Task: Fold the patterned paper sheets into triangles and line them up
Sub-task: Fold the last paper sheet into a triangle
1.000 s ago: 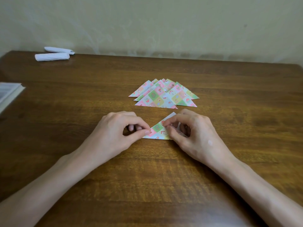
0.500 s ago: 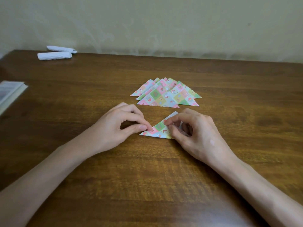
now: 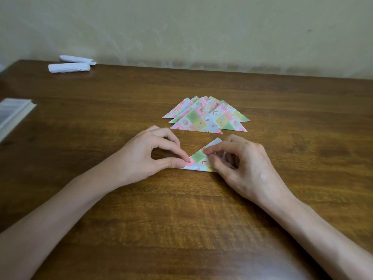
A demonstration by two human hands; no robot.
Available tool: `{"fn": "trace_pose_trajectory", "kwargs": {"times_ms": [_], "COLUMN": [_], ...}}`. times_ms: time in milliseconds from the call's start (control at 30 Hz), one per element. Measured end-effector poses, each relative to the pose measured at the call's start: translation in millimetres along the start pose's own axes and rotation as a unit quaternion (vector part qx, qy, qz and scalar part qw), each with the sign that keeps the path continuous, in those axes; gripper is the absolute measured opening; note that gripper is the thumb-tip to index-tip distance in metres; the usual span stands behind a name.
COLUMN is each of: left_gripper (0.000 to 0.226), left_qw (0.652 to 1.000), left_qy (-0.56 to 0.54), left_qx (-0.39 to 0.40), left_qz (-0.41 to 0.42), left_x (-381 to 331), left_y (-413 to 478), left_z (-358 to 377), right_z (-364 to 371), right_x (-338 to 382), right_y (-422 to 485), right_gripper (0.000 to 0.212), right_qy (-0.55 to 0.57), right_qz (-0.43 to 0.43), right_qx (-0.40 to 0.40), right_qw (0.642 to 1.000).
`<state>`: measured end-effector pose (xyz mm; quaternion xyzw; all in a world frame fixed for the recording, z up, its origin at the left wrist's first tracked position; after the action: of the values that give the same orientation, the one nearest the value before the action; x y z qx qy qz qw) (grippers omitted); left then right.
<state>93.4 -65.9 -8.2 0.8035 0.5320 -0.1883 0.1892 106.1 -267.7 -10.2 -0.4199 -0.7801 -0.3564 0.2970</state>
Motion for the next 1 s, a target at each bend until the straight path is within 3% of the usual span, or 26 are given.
{"fn": "trace_pose_trajectory", "kwargs": {"times_ms": [1000], "left_gripper": [0.023], "left_qw": [0.999], "left_qy": [0.008], "left_qx": [0.034], "left_qz": [0.010], "left_x": [4.5], "left_y": [5.2], "left_z": [1.8], "right_z": [3.0], "right_x": [3.8], "right_y": [-1.9], "right_gripper": [0.021], "right_qy": [-0.007], "right_qz": [-0.015], "right_qx": [0.021], "right_qw": [1.000]}}
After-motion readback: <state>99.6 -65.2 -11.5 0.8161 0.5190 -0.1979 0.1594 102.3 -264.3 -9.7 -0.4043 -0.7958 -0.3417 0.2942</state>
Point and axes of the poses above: each hand's wrist, its own y-axis towards the middle knuckle, its own z-axis out of the palm, x = y × z, the point moved 7 cm from there along y, towards the middle knuckle, and after that the axes turned 15 degrees about y, right-handed, at the moved point
